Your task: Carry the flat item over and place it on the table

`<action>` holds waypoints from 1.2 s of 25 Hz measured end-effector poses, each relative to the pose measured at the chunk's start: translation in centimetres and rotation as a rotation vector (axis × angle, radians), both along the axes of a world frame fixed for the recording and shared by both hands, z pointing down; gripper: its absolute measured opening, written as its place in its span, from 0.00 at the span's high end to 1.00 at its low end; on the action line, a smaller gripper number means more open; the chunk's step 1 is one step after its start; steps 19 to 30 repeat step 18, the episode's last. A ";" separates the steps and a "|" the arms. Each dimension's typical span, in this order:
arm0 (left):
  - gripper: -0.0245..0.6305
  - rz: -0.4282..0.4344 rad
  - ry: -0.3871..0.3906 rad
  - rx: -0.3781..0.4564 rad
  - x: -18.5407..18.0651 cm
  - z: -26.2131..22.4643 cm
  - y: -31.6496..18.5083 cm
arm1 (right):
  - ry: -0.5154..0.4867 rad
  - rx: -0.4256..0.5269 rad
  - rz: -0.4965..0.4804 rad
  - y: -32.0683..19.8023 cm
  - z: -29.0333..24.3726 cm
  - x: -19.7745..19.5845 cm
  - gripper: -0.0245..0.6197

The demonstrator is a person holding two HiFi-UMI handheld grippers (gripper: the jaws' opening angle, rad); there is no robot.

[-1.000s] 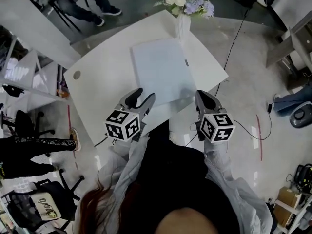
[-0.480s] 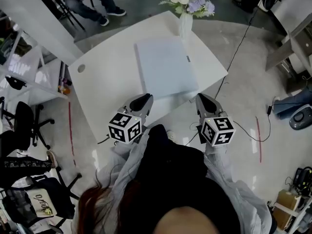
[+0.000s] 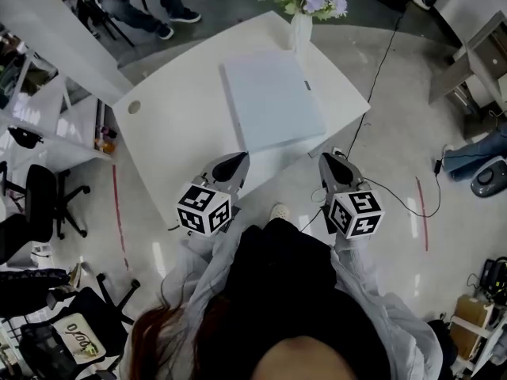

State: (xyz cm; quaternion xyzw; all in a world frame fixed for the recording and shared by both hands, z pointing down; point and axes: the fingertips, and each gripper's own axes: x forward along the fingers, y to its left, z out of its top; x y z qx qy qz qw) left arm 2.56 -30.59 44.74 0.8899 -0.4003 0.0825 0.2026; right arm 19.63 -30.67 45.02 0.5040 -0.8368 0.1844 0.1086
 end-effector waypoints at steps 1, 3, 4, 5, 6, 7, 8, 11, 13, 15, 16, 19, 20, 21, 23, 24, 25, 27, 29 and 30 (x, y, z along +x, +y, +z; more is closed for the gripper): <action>0.96 0.002 0.001 -0.002 -0.2 -0.2 0.3 | -0.002 -0.002 0.008 0.4 -0.2 -0.1 0.95; 0.96 0.004 0.002 -0.011 -0.9 -0.5 0.9 | -0.007 -0.004 0.023 1.1 -0.6 -0.4 0.95; 0.96 0.006 0.000 -0.013 -1.2 -0.5 1.1 | -0.009 -0.004 0.030 1.4 -0.8 -0.6 0.95; 0.96 0.009 -0.003 -0.015 -1.5 -0.5 1.2 | -0.010 -0.005 0.036 1.8 -0.9 -0.7 0.95; 0.96 0.010 -0.005 -0.016 -1.7 -0.5 1.5 | -0.011 -0.006 0.040 2.1 -1.0 -0.9 0.95; 0.96 0.011 -0.006 -0.017 -1.9 -0.6 1.7 | -0.011 -0.008 0.042 2.5 -1.1 -1.0 0.95; 0.96 0.012 -0.006 -0.018 -2.0 -0.7 2.0 | -0.010 -0.010 0.043 2.9 -1.1 -1.1 0.95; 0.96 0.013 -0.003 -0.015 -2.3 -1.0 2.8 | -0.008 -0.011 0.046 4.0 -1.5 -1.4 0.95; 0.96 0.015 0.002 -0.011 -2.4 -1.1 3.2 | -0.008 -0.009 0.051 4.6 -1.6 -1.5 0.95; 0.96 0.016 0.007 -0.005 -2.5 -1.2 3.5 | -0.007 -0.007 0.056 5.1 -1.5 -1.5 0.95; 0.96 0.016 0.008 -0.001 -2.6 -1.2 3.6 | -0.007 -0.005 0.059 5.3 -1.4 -1.6 0.95; 0.96 0.016 0.010 0.006 -2.7 -1.2 3.8 | -0.009 -0.004 0.065 5.6 -1.2 -1.6 0.95; 0.96 0.016 0.010 0.006 -2.7 -1.2 3.8 | -0.009 -0.004 0.065 5.6 -1.2 -1.6 0.95; 0.96 0.016 0.010 0.006 -2.7 -1.2 3.8 | -0.009 -0.004 0.065 5.6 -1.2 -1.6 0.95; 0.96 0.016 0.010 0.006 -2.7 -1.2 3.8 | -0.009 -0.004 0.065 5.6 -1.2 -1.6 0.95; 0.96 0.016 0.010 0.006 -2.7 -1.2 3.8 | -0.009 -0.004 0.065 5.6 -1.2 -1.6 0.95; 0.96 0.016 0.010 0.006 -2.7 -1.2 3.8 | -0.009 -0.004 0.065 5.6 -1.2 -1.6 0.95; 0.96 0.016 0.010 0.006 -2.7 -1.2 3.8 | -0.009 -0.004 0.065 5.6 -1.2 -1.6 0.95; 0.96 0.016 0.010 0.006 -2.7 -1.2 3.8 | -0.009 -0.004 0.065 5.6 -1.2 -1.6 0.95; 0.96 0.016 0.010 0.006 -2.7 -1.2 3.8 | -0.009 -0.004 0.065 5.6 -1.2 -1.6 0.95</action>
